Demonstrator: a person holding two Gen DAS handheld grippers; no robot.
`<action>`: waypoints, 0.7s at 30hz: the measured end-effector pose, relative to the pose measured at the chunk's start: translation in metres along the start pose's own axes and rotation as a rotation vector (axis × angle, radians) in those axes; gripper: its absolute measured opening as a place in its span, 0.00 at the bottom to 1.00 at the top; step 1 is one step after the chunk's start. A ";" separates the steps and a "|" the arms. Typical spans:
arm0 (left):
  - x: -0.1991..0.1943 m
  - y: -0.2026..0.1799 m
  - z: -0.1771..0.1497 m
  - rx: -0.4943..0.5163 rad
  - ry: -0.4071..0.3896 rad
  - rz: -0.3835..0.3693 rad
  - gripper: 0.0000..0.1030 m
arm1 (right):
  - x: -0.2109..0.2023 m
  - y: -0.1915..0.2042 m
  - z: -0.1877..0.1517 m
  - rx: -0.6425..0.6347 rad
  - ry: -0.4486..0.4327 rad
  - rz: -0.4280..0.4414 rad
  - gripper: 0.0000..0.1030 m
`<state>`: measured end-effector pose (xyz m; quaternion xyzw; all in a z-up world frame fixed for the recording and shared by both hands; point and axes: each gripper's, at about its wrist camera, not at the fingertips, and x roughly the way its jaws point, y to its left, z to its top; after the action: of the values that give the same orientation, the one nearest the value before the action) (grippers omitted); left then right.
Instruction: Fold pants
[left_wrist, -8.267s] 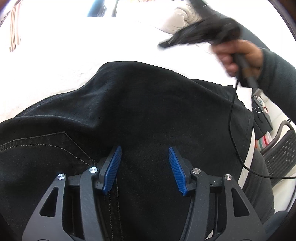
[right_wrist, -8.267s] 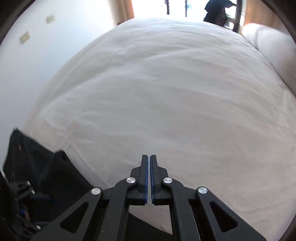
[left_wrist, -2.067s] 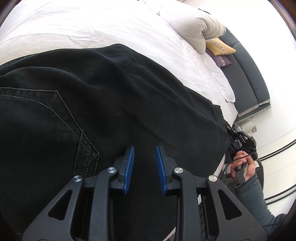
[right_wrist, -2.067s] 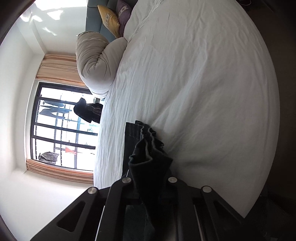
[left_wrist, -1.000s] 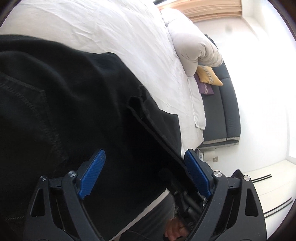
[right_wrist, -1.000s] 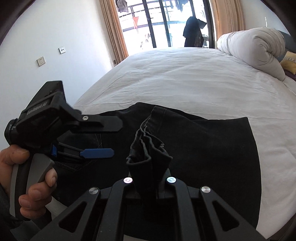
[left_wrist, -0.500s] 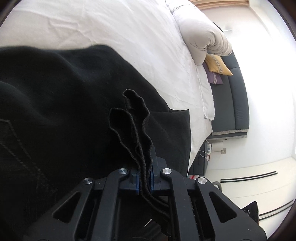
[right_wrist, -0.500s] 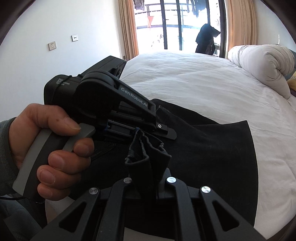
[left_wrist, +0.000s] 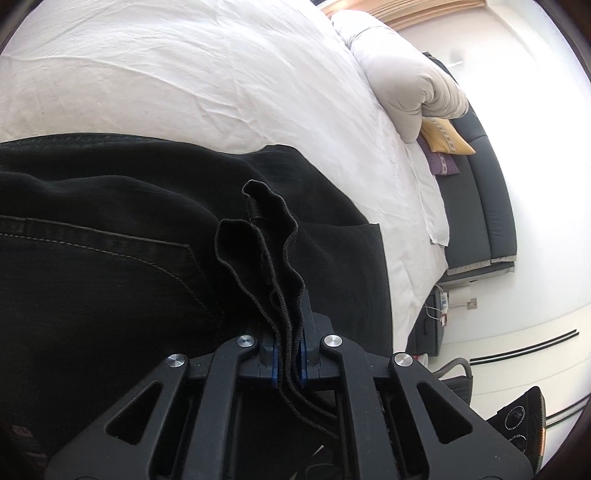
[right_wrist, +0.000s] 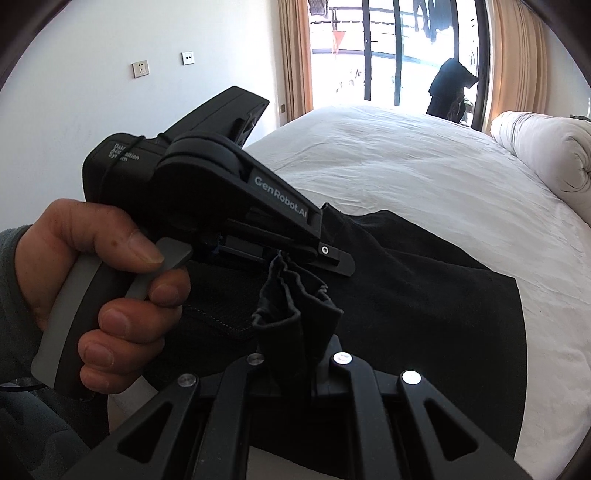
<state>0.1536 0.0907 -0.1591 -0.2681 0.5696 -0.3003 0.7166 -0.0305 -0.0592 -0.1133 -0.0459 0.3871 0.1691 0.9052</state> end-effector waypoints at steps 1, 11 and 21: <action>-0.001 0.003 0.000 0.006 0.001 0.009 0.05 | 0.002 -0.002 0.001 0.002 0.005 0.003 0.08; 0.002 0.027 -0.005 -0.005 0.030 0.062 0.09 | 0.043 -0.005 -0.015 0.036 0.134 0.036 0.21; -0.073 -0.012 0.000 0.125 -0.146 0.266 0.20 | -0.034 -0.099 -0.017 0.311 0.055 0.400 0.59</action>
<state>0.1399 0.1365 -0.1028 -0.1663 0.5265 -0.2175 0.8049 -0.0304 -0.1651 -0.1058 0.1668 0.4345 0.2817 0.8391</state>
